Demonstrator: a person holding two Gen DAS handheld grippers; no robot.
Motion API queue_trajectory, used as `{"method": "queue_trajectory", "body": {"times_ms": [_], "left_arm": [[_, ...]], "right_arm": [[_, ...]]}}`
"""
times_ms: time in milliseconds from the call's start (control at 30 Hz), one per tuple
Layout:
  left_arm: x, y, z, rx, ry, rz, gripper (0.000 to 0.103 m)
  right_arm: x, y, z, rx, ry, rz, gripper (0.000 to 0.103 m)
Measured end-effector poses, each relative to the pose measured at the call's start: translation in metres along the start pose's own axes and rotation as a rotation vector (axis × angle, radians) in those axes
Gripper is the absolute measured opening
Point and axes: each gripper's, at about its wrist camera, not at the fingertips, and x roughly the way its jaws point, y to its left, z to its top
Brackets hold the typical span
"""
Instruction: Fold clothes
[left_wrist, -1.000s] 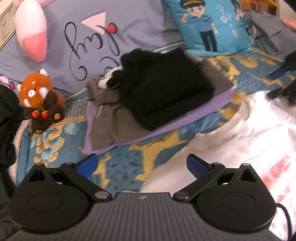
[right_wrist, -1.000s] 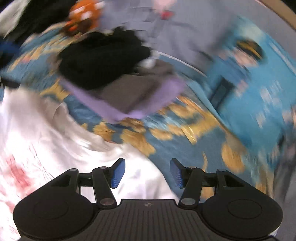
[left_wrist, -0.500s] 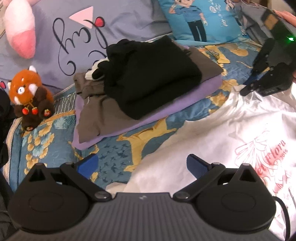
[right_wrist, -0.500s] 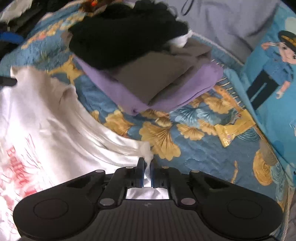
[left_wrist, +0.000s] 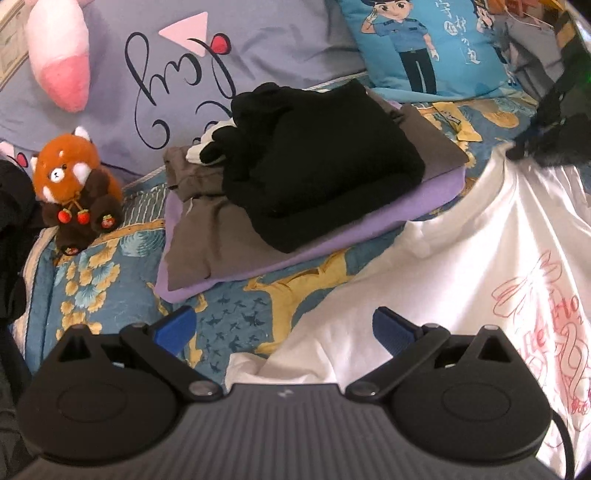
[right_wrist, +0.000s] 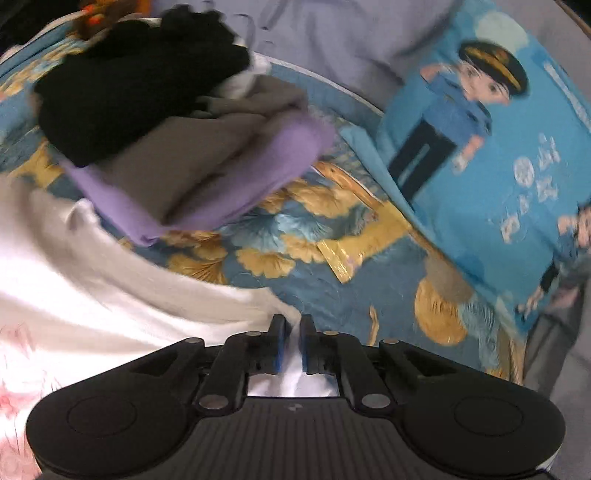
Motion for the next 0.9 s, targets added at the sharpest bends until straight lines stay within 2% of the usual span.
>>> {"method": "queue_trajectory", "body": {"times_ms": [67, 100, 133, 200, 300, 333, 400, 533, 667, 733, 800, 900], "left_arm": [[-0.002, 0.0, -0.002, 0.008, -0.002, 0.005, 0.103], [-0.003, 0.001, -0.004, 0.009, -0.003, 0.006, 0.103], [-0.003, 0.003, -0.006, 0.008, -0.003, 0.009, 0.103], [-0.006, 0.007, -0.01, -0.01, -0.003, 0.018, 0.103], [-0.01, 0.016, -0.018, -0.069, 0.001, 0.013, 0.103], [-0.011, 0.018, -0.021, -0.085, 0.003, 0.005, 0.103], [-0.014, 0.02, -0.026, -0.096, 0.006, -0.005, 0.103], [-0.022, 0.019, -0.031, -0.041, -0.001, 0.014, 0.103], [-0.026, 0.027, -0.036, -0.053, -0.004, 0.011, 0.103], [-0.026, 0.029, -0.04, -0.061, -0.002, 0.01, 0.103], [-0.025, 0.03, -0.043, -0.065, 0.003, 0.007, 0.103], [-0.023, 0.03, -0.047, -0.07, 0.009, 0.003, 0.103]], "right_arm": [[-0.006, -0.01, 0.001, 0.141, -0.04, -0.053, 0.027], [-0.012, -0.013, 0.001, 0.191, -0.063, -0.088, 0.039], [-0.021, -0.017, 0.003, 0.241, -0.099, -0.105, 0.047], [-0.037, -0.02, 0.006, 0.289, -0.162, 0.005, 0.047], [-0.049, -0.002, 0.018, 0.313, -0.175, 0.344, 0.045], [-0.048, 0.009, 0.023, 0.298, -0.167, 0.397, 0.045], [-0.04, 0.032, 0.031, 0.249, -0.139, 0.424, 0.045], [-0.017, 0.07, 0.04, 0.211, -0.081, 0.473, 0.045], [0.001, 0.088, 0.046, 0.258, -0.059, 0.476, 0.036], [0.006, 0.096, 0.047, 0.244, -0.04, 0.476, 0.017], [0.008, 0.105, 0.048, 0.202, -0.039, 0.455, 0.009], [-0.001, 0.118, 0.046, 0.126, -0.08, 0.416, 0.005]]}}
